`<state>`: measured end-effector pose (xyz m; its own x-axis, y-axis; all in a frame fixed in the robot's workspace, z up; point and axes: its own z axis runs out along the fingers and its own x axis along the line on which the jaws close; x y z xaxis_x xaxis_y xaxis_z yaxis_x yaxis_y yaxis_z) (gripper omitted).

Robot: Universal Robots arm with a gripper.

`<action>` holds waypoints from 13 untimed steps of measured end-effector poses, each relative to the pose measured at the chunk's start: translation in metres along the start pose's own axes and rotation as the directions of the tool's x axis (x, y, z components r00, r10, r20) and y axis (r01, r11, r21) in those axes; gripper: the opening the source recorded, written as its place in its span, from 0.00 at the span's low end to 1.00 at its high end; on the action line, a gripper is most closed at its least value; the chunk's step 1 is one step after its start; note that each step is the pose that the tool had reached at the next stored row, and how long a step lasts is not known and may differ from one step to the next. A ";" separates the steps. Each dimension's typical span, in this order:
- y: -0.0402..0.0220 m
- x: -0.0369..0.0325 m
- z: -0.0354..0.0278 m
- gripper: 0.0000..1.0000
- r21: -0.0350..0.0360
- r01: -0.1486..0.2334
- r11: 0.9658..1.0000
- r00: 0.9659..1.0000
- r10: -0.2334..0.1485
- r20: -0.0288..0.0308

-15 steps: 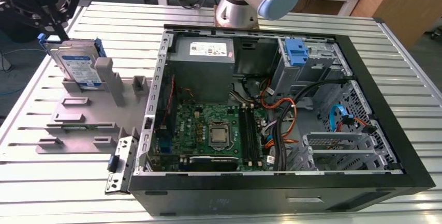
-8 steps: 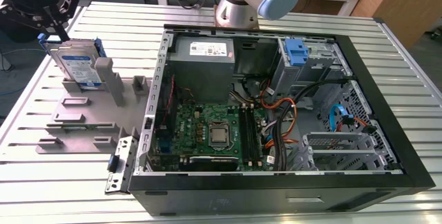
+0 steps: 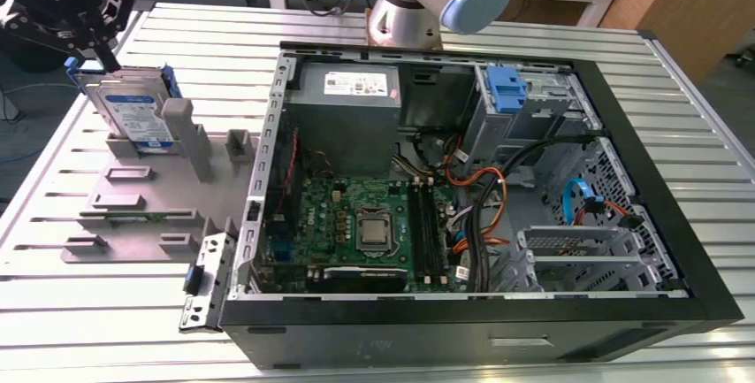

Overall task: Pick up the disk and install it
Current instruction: 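Pick up the disk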

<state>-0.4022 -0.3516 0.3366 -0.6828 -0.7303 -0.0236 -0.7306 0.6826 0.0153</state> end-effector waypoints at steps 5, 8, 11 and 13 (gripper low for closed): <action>0.0000 0.0001 0.0009 0.11 -0.002 0.089 0.996 0.996 -0.089 -0.001; 0.0000 0.0000 0.0010 0.11 -0.003 0.113 0.994 0.994 -0.113 -0.001; -0.0002 0.0000 0.0008 0.11 -0.005 0.130 0.992 0.992 -0.130 0.000; -0.0002 -0.0001 0.0007 0.11 -0.007 0.146 0.989 0.989 -0.146 0.003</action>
<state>-0.4020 -0.3516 0.3359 -0.5684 -0.8223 -0.0286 -0.8228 0.5681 0.0189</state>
